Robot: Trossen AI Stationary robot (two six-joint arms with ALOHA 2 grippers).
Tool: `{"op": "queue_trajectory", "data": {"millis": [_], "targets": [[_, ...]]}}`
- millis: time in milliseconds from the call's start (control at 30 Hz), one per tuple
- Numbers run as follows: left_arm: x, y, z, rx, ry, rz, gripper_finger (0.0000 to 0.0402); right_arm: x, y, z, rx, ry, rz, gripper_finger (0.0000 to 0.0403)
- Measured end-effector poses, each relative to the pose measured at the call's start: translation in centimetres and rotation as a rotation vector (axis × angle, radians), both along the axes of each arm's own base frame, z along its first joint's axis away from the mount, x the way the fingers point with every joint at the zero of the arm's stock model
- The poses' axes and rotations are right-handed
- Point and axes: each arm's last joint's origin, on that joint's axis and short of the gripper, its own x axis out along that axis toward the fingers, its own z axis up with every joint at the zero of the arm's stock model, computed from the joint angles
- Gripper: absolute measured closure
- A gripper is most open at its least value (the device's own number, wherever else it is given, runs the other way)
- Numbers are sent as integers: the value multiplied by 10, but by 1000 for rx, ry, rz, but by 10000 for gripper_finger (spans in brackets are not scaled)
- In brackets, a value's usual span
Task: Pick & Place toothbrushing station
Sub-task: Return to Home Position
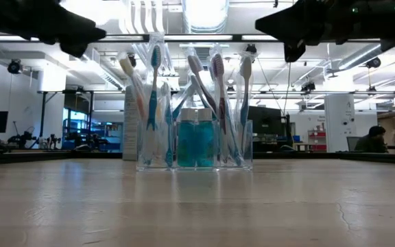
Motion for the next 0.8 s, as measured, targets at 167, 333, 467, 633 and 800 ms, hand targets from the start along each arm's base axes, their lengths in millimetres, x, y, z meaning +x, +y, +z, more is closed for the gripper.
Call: {"op": "queue_trajectory", "data": {"millis": [167, 333, 467, 633, 800], "targets": [[-24, 7, -1, 64, 16, 42, 316, -16, -18, 14, 23, 23, 46, 390], [-33, 13, -1, 4, -98, 72, 392, -39, -23, 20, 0, -63, 34, 390], [-32, 17, -15, -28, -66, 41, 398, -55, -25, 18, -10, -161, 28, 390], [-25, 21, -43, -58, -125, 30, 399, -63, -29, 7, 6, -164, -23, 390], [-24, 24, -68, -109, -136, -1, 399, -70, -33, -2, 26, -163, -49, 390]]}}
